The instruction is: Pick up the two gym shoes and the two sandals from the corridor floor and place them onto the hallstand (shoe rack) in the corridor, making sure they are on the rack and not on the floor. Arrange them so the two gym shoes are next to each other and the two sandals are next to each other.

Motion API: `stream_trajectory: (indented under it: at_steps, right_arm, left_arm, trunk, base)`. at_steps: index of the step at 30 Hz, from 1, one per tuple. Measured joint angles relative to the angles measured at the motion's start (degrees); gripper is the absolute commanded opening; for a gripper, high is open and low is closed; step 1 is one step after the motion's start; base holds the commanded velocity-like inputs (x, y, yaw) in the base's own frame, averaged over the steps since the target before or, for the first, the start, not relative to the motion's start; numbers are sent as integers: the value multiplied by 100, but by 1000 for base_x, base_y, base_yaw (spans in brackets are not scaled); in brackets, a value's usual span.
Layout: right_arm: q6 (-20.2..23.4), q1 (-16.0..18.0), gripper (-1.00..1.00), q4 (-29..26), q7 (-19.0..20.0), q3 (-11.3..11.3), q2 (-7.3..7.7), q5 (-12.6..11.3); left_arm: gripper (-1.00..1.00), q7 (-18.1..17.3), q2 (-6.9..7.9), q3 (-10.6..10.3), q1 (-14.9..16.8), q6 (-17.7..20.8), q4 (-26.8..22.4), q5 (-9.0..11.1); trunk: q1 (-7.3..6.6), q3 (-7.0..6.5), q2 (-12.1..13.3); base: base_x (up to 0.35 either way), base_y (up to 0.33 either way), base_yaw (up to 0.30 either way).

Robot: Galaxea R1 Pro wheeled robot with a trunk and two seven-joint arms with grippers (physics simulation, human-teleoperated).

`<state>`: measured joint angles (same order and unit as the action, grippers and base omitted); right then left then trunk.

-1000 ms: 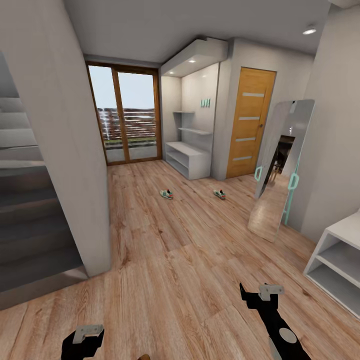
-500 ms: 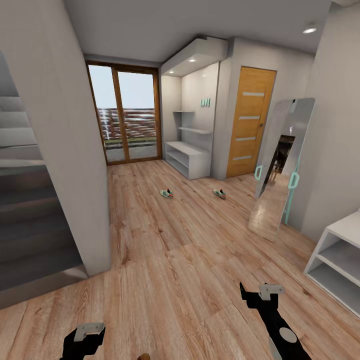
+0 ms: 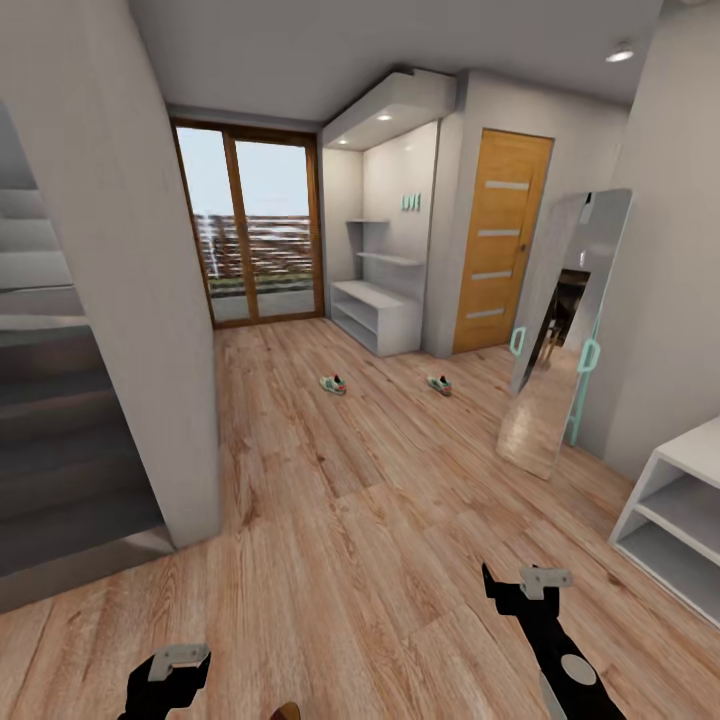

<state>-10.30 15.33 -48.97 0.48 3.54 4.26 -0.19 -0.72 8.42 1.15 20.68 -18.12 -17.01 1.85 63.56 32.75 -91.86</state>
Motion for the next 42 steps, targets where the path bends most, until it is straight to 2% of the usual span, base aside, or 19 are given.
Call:
stream_trajectory:
  at_steps: [31,42]
  right_arm:
    - [13,1,100,-250,-10,-40,-19,16]
    - [147,3,100,-249,-23,-344,-35,201]
  left_arm:
    - [100,-5,35,2,11,-8,25,2]
    - [100,-23,33,-8,35,6,34,-1]
  trunk:
    - [681,557,-1244]
    - [923,754,-1685]
  base:
    - [0,0,0]
    - [0,0,0]
